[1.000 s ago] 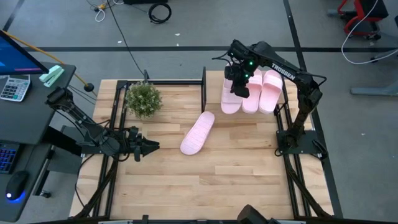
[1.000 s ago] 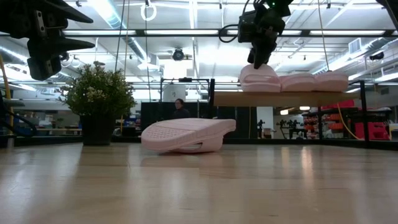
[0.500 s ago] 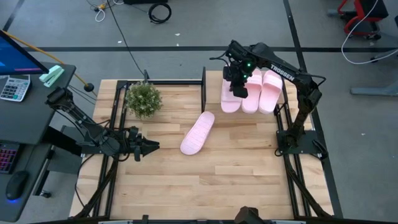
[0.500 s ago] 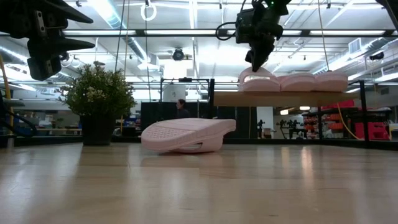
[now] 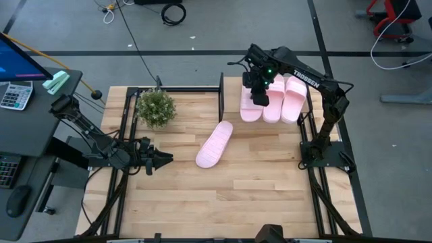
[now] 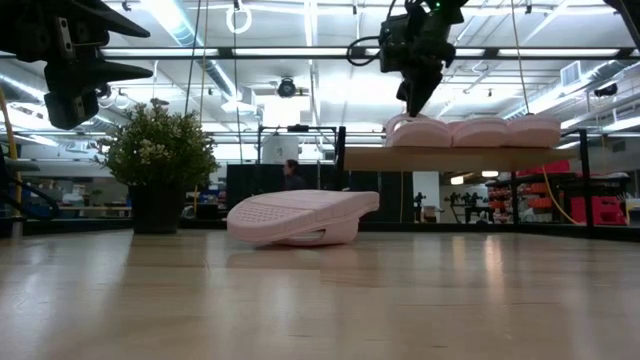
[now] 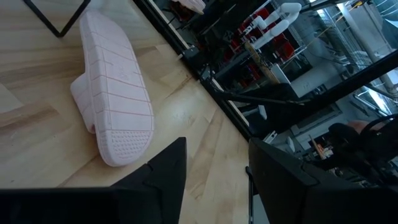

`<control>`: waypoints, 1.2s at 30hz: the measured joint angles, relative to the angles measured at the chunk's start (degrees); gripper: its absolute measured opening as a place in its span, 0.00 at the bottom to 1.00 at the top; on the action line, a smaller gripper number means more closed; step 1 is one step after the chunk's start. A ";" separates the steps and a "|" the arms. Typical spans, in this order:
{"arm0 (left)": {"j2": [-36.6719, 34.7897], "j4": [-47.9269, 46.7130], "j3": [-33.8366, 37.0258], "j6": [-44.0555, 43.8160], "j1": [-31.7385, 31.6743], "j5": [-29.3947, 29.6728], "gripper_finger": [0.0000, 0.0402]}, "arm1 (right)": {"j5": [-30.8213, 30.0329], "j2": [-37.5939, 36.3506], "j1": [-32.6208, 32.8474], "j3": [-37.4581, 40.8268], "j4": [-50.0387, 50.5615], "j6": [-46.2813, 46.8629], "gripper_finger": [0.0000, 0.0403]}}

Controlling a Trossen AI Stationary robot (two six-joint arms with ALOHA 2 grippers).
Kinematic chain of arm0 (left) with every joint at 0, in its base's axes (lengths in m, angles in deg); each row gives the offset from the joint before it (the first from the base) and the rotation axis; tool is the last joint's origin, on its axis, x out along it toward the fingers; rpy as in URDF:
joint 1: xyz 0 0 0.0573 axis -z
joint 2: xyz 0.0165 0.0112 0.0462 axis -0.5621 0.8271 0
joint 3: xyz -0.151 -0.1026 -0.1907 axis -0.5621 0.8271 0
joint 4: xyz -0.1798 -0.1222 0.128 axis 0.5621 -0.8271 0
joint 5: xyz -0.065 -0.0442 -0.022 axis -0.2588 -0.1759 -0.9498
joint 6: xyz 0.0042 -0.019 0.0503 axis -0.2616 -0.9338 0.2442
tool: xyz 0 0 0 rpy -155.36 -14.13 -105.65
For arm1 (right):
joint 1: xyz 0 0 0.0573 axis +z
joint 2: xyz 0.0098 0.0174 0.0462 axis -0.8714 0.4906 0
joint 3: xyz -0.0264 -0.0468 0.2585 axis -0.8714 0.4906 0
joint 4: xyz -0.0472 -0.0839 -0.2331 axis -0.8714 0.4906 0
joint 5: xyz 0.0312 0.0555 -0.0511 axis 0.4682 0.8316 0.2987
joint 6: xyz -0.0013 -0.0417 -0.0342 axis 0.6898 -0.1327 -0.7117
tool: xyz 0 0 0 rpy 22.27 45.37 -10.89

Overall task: Pick and place slides into the shelf
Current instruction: Put the bottom pink slide on the shelf, then put the pink slide on the shelf

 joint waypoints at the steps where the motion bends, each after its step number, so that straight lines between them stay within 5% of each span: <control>1: 0.00 0.00 0.00 0.02 -0.01 0.00 0.45 | 0.00 0.00 0.02 0.00 0.21 0.00 0.29; 22: 0.00 0.02 0.00 0.02 0.00 -0.02 0.44 | -4.67 0.02 2.43 -5.75 1.15 1.07 0.41; 27: 0.00 0.02 -0.01 0.08 0.00 -0.02 0.45 | -0.84 0.02 6.26 -6.54 -1.19 3.37 0.38; 36: 0.00 0.01 -0.02 0.11 0.00 -0.04 0.44 | -3.20 1.09 13.54 -6.12 -5.86 5.60 0.38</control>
